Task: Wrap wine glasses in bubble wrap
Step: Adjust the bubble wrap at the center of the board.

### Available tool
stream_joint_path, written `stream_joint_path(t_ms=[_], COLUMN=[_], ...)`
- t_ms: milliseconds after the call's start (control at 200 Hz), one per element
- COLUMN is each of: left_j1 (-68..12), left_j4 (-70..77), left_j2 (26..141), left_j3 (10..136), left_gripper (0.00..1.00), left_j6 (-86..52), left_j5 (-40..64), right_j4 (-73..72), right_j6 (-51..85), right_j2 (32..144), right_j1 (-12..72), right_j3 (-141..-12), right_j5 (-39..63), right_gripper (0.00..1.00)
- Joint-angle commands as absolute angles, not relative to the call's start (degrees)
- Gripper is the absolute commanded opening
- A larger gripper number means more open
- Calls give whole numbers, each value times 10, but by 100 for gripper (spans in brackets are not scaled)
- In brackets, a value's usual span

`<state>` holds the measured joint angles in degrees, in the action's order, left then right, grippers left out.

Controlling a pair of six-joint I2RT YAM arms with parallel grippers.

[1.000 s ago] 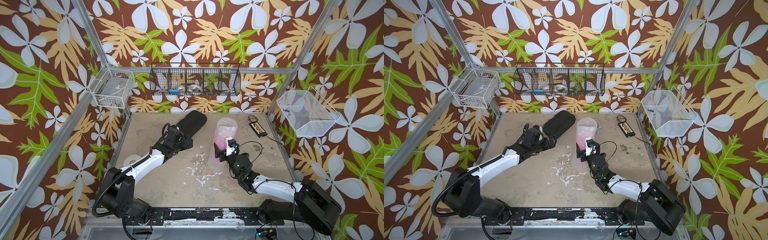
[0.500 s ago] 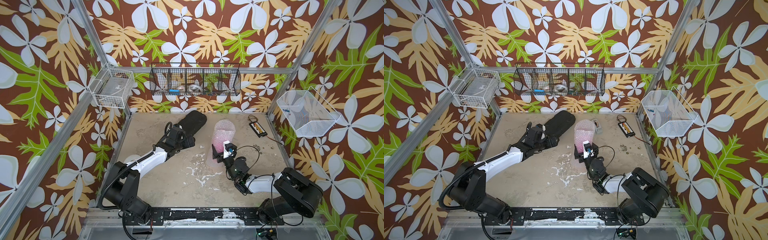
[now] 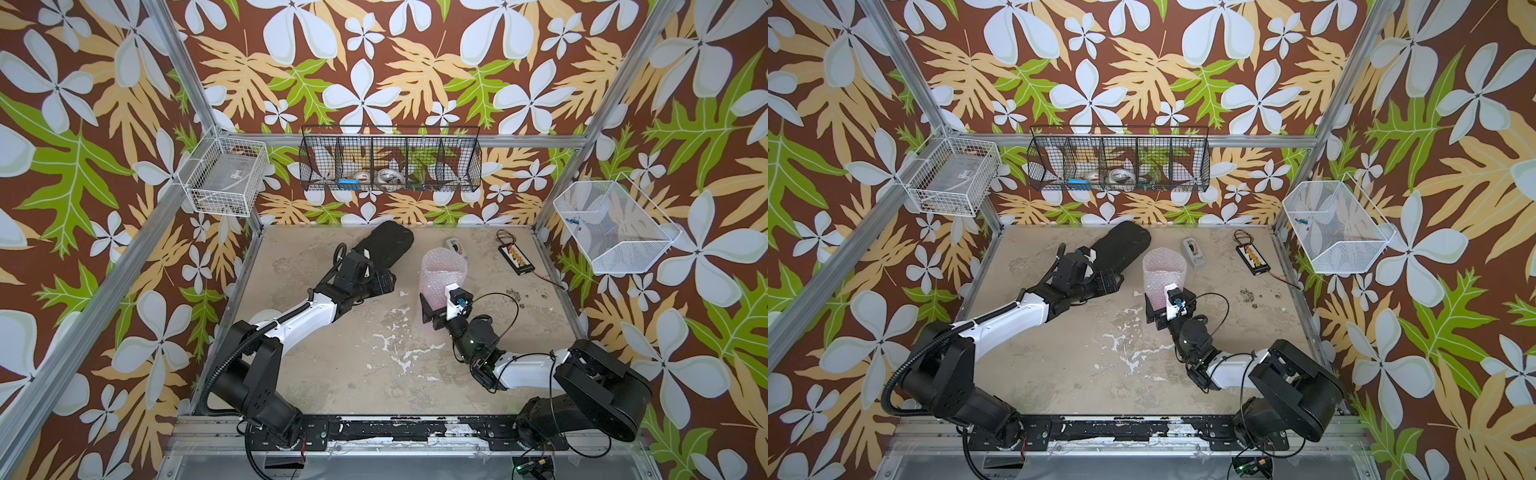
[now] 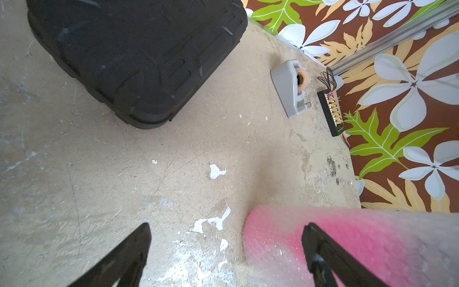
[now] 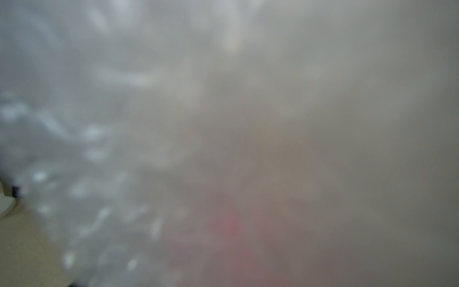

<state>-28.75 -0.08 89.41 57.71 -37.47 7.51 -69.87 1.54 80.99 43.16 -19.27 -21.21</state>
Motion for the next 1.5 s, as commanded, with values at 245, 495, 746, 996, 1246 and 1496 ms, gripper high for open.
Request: stream_joint_path(t_ms=[245, 495, 746, 996, 1246, 1496], left_j1=[-297, -297, -300, -310, -309, -309], left_j4=[-36, -62, -95, -140, -147, -172], left_j2=[884, 880, 885, 868, 861, 819], left_j3=[625, 638, 663, 680, 667, 653], left_gripper=[96, 97, 97, 97, 97, 96], left_j6=[-350, -339, -339, -309, -299, -280], left_j5=[108, 119, 200, 231, 229, 224], right_j4=[-475, -338, -144, 100, 144, 153], right_j6=[65, 100, 140, 159, 186, 201], right_j2=[704, 610, 529, 473, 438, 425], right_j1=[432, 432, 432, 429, 298, 258], right_j3=[-229, -256, -322, -426, -397, -405], right_j5=[-190, -160, -82, -8, 52, 100], right_gripper=[100, 100, 100, 98, 96, 95])
